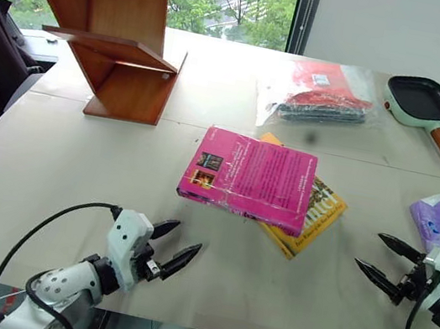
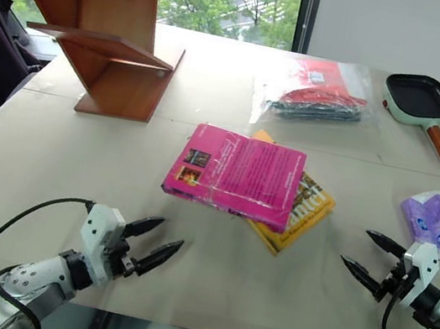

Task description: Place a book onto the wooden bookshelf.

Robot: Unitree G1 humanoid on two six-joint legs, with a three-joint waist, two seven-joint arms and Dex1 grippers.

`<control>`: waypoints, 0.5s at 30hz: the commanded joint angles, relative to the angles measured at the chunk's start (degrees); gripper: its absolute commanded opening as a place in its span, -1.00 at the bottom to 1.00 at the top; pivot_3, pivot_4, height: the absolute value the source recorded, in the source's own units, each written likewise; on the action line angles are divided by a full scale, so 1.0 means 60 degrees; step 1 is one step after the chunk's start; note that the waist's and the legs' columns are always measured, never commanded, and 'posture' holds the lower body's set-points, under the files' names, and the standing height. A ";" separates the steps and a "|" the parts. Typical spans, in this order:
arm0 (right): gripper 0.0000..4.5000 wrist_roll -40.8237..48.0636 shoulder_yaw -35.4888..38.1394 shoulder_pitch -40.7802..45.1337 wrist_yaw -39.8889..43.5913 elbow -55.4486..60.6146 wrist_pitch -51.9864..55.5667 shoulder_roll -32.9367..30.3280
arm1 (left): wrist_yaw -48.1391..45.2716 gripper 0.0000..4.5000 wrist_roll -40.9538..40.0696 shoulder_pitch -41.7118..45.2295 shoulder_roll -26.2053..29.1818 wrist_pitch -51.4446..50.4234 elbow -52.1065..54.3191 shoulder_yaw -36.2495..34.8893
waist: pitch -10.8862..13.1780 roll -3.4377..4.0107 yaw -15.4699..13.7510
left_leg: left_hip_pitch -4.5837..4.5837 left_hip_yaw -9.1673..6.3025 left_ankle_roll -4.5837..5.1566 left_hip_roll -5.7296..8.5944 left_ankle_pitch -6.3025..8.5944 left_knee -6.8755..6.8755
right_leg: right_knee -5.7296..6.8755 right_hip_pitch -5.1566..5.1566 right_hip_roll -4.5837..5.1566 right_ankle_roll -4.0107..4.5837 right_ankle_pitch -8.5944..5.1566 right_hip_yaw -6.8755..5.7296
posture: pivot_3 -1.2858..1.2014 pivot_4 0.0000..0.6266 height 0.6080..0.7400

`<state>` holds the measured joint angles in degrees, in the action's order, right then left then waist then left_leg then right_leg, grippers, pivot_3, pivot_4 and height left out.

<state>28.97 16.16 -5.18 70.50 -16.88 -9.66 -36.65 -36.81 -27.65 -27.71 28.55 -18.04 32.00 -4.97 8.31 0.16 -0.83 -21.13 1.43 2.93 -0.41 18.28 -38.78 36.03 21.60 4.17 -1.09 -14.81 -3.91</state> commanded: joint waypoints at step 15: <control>1.00 0.3746 0.2027 -0.2659 0.1986 0.4746 0.2234 -0.0860 | 0.4231 0.75 -0.8367 0.1294 -0.1994 -0.4240 0.0031 -0.0906 | 0.0003 0.0001 -0.0073 | 0.0000 -0.0009 0.0004 0.0000 0.0001 -0.0002 | 0.0002 -0.0008 0.0000 -0.0036 0.0020 -0.0009 | 0.03 -0.52 1.00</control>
<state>49.17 25.87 -20.77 82.52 9.15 2.21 -41.53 -13.93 -69.92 -19.55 16.71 -41.32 32.78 -10.04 8.32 0.16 -1.27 -21.13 1.37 2.95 -0.42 18.28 -38.79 36.04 21.55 4.17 -1.31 -14.69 -3.97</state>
